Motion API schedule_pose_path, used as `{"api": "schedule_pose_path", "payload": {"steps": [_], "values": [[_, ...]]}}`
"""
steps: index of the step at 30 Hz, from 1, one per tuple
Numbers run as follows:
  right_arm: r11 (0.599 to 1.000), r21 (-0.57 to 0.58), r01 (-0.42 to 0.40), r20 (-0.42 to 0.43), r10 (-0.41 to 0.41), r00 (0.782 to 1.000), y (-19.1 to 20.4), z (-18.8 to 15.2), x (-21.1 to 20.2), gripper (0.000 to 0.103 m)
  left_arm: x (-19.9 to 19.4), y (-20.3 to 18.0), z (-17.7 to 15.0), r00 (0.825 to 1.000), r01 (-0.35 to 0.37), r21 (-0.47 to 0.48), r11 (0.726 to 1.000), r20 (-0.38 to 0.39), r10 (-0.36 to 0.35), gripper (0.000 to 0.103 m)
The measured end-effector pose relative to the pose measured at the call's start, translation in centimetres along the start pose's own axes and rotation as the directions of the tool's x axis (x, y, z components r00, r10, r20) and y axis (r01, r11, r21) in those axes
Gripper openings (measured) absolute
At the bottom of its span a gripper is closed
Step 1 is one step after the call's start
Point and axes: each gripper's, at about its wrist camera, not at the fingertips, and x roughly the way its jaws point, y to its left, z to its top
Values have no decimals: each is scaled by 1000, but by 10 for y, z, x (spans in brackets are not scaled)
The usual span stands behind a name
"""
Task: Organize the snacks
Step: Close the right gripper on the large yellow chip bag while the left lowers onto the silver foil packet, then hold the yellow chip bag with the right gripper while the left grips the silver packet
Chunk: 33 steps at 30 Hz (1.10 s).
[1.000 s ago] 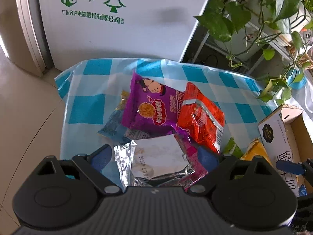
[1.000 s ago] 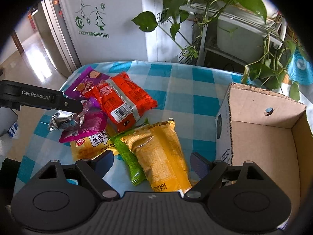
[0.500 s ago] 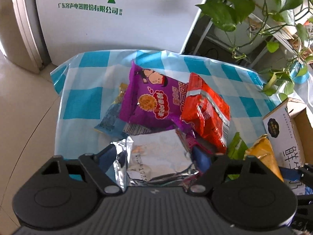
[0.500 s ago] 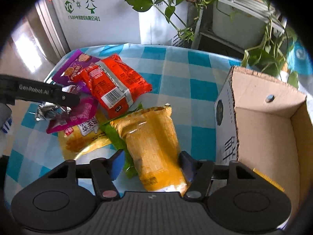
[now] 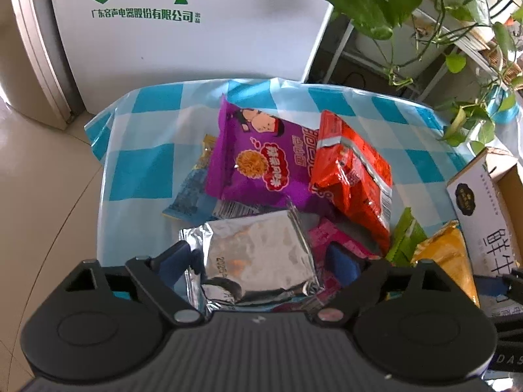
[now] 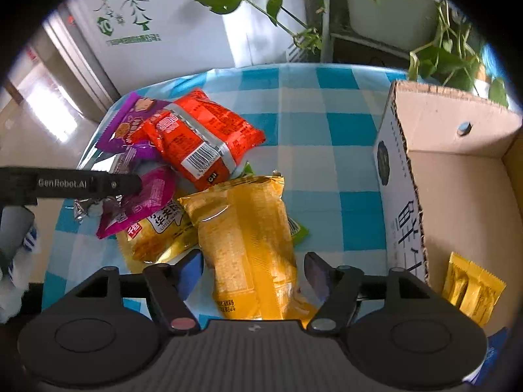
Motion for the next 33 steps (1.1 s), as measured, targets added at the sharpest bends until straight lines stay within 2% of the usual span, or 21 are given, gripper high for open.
{"api": "schedule_pose_path", "payload": {"steps": [7, 12, 16, 22, 33], "values": [[1000, 21, 17, -32, -17, 999, 3, 0, 12, 75, 8, 13, 0, 1000, -10, -79, 997, -25, 9, 97], [999, 30, 26, -41, -25, 999, 4, 1, 15, 74, 5, 13, -2, 1000, 2, -63, 998, -6, -3, 89], [999, 28, 24, -47, -22, 999, 4, 1, 15, 64, 2, 16, -1, 1000, 13, -68, 998, -1, -13, 81], [999, 35, 5, -38, -4, 999, 4, 0, 10, 60, -3, 17, -3, 1000, 10, -54, 998, 7, -10, 80], [999, 37, -15, -14, 16, 1000, 5, 1, 3, 60, -10, 21, -7, 1000, 7, -40, 999, 14, -6, 80]]}}
